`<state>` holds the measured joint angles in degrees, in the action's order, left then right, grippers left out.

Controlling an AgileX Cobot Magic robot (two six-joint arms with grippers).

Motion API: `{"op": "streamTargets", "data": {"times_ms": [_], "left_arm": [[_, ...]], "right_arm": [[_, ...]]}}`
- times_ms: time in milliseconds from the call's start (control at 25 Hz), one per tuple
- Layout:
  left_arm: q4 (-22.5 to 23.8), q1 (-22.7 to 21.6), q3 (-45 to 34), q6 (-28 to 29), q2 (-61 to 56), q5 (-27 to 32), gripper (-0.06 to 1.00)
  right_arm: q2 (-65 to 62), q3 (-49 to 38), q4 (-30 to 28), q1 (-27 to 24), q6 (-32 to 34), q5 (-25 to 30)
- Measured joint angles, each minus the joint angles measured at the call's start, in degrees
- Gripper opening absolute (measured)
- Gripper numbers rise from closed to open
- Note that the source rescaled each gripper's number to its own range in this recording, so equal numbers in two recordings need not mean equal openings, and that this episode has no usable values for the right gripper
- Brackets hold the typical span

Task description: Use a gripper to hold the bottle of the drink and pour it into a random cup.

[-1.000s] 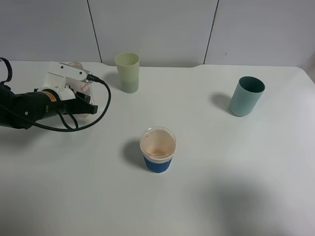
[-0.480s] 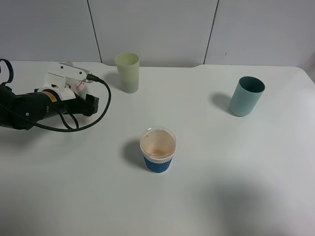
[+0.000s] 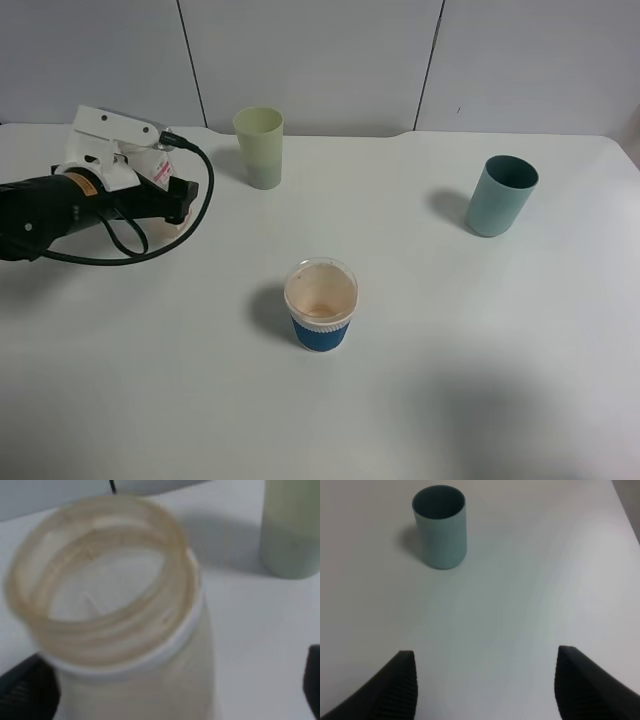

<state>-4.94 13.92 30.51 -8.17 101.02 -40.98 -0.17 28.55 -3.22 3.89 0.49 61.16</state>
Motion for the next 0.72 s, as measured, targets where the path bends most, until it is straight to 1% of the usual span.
{"op": "streamTargets", "data": {"times_ms": [280,400,720], "left_arm": [[-0.2,0.2,-4.2,0.1,-9.8,0.2,0.98],[-0.2,0.2,-5.5,0.1,-15.6,1.7,0.98],[-0.9,0.2,-5.6,-0.2,-34.4,12.4,0.98]], "right_arm": [[0.0,0.0,0.0,0.0,0.0,0.0],[0.0,0.0,0.0,0.0,0.0,0.0],[0.0,0.0,0.0,0.0,0.0,0.0]]}}
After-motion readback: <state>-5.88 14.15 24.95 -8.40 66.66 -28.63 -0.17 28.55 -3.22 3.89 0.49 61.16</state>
